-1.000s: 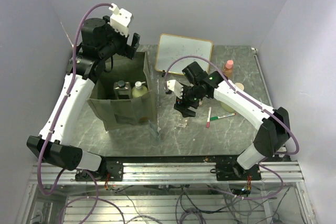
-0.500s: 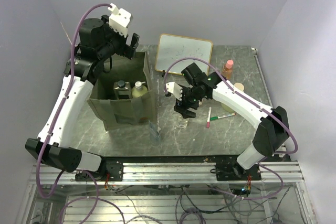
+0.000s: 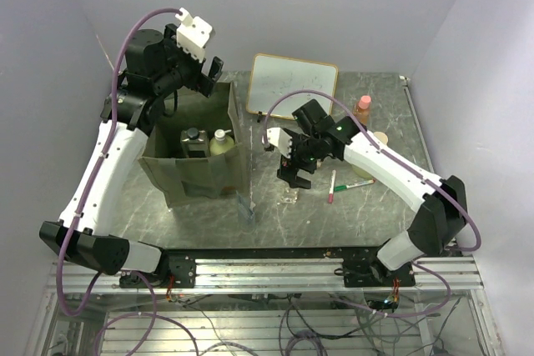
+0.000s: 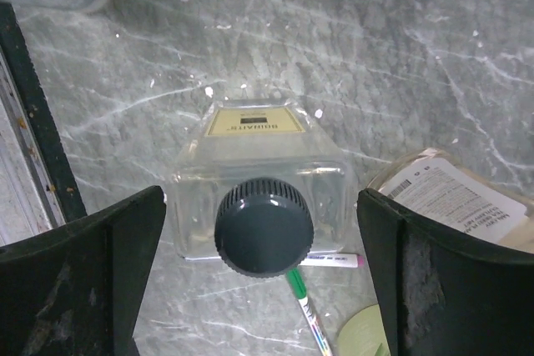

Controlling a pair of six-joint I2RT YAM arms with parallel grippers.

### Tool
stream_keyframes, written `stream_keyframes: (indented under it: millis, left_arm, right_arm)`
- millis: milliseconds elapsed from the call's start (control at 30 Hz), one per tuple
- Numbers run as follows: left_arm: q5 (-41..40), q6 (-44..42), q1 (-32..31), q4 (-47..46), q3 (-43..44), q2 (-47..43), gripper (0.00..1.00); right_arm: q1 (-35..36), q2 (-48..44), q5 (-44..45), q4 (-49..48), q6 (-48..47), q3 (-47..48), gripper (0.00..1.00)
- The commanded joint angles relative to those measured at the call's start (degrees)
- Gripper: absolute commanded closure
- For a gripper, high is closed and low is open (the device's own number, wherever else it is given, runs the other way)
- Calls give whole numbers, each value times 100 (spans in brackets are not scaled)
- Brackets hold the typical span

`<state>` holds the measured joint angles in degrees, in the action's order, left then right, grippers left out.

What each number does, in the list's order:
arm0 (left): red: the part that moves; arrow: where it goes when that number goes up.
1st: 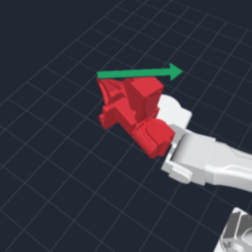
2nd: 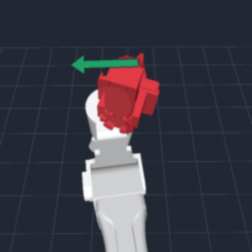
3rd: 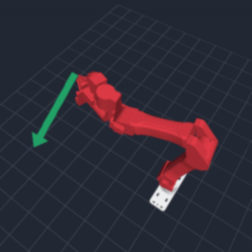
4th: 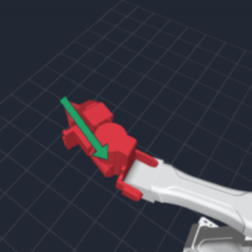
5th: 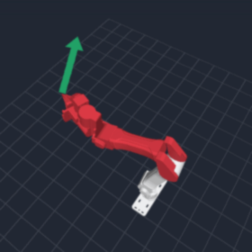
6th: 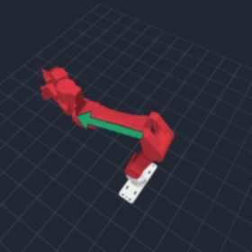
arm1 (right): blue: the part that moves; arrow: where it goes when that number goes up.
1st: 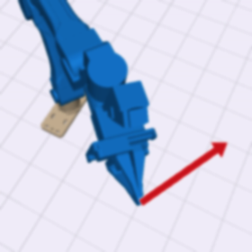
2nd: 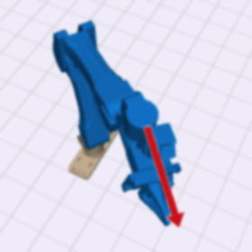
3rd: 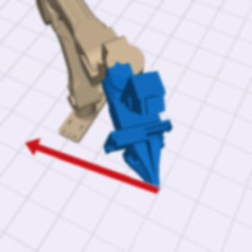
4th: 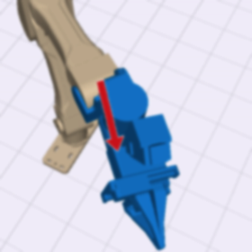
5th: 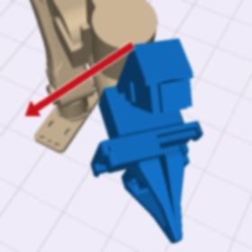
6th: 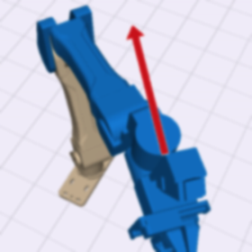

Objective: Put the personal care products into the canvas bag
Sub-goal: Place the care product at the center of the board, then pick up the care product from the center of the board.

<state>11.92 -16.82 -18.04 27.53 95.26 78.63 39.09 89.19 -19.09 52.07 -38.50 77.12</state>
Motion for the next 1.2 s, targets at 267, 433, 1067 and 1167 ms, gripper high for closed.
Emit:
stream_keyframes:
  millis: [267,433,1067,1167]
  left_arm:
    - [404,-206,-69,87,300,96,1]
    - [562,-214,-246,184,497,274,1]
    - [1240,-1669,-2374,1414,166,927,1]
    - [1345,-1965,-2681,1793,47,1075,1]
  right_arm:
    - [12,-834,-164,-252,299,268,0]
    - [-136,-1259,-1,-341,617,383,0]
    - [-2508,-2174,-217,-510,2122,338,1]
    - [-2869,-2076,-415,-464,2211,430,0]
